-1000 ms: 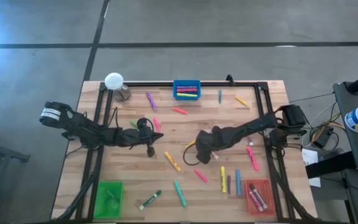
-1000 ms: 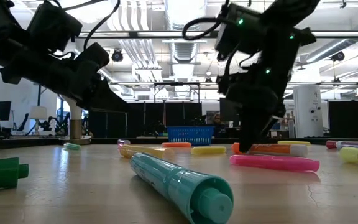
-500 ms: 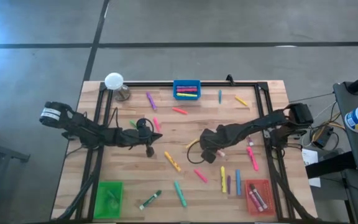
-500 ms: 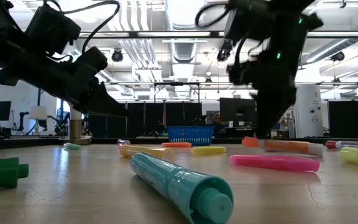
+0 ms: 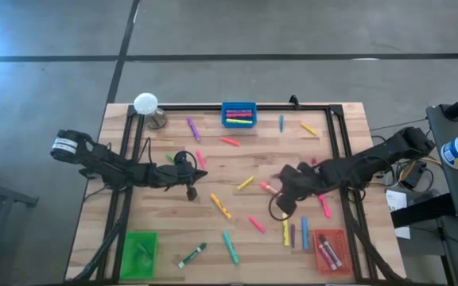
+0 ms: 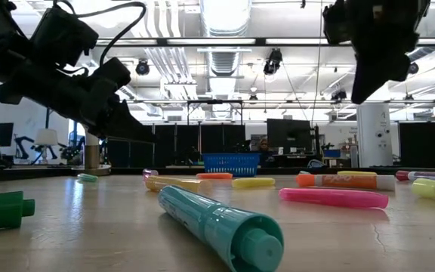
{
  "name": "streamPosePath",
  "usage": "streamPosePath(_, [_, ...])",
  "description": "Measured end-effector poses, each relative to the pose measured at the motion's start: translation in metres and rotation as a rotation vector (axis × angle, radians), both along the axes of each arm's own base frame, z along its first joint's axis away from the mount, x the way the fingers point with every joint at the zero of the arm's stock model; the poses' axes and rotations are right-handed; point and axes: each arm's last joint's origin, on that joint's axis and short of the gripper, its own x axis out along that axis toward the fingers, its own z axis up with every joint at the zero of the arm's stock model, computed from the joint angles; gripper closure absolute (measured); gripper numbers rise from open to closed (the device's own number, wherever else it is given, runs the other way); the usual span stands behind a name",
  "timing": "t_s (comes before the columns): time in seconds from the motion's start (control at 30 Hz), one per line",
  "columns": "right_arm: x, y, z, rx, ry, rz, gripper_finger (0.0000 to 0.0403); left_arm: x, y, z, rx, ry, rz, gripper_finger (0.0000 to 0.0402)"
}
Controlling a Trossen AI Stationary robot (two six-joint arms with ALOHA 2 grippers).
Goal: Pick & Place Markers
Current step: Put the orange marker into the orange bin
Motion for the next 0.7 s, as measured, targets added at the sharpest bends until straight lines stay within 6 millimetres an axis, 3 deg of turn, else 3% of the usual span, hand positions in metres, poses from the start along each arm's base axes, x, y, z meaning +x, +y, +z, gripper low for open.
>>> streamPosePath(0.13, [0.005, 0.0, -0.01, -0.075, 0.011, -0.015, 0.0346, 0.0, 0.0, 0.0, -0.023, -0.007, 0.009, 0.0401])
streamPosePath(0.37, [0.038, -0.001, -0.04, -0.123, 0.043, 0.086, 0.029, -0.001, 0.0, -0.002, -0.06, 0.005, 0.025, 0.0401])
streamPosePath(0.7, [0.072, -0.037, -0.08, -0.104, 0.218, 0.098, 0.0243, -0.001, 0.0, -0.003, -0.053, 0.011, 0.023, 0.0401])
